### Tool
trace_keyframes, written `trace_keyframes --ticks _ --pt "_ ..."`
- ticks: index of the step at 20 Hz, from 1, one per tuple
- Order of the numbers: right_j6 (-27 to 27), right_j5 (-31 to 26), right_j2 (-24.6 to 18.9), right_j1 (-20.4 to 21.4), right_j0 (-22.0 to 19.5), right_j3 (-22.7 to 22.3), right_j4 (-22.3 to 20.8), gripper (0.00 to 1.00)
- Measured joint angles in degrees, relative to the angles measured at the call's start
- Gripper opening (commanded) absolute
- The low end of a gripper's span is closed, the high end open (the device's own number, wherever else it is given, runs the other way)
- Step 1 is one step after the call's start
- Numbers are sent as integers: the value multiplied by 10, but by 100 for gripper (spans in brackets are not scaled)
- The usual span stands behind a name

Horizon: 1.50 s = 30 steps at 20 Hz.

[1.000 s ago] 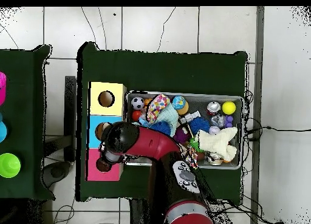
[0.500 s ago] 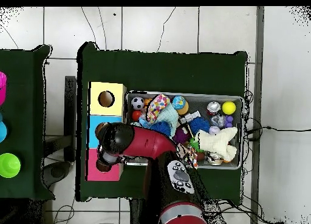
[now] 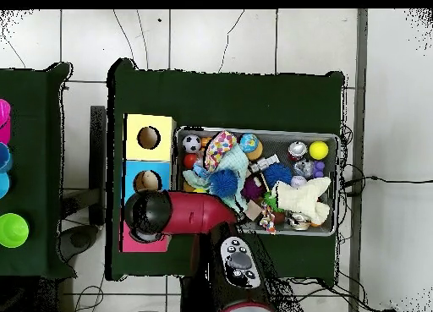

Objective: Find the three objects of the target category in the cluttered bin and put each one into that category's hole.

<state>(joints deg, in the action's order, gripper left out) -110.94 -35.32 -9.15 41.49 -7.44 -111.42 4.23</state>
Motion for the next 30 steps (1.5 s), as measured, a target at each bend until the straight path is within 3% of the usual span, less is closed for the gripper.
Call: trace_keyframes --ticks 6,22,30 --pt "0 79 -56 21 -57 -62 -11 100" --pt "0 222 -171 45 -180 -174 -69 100" --pt "0 213 -217 105 -260 -239 -70 100"
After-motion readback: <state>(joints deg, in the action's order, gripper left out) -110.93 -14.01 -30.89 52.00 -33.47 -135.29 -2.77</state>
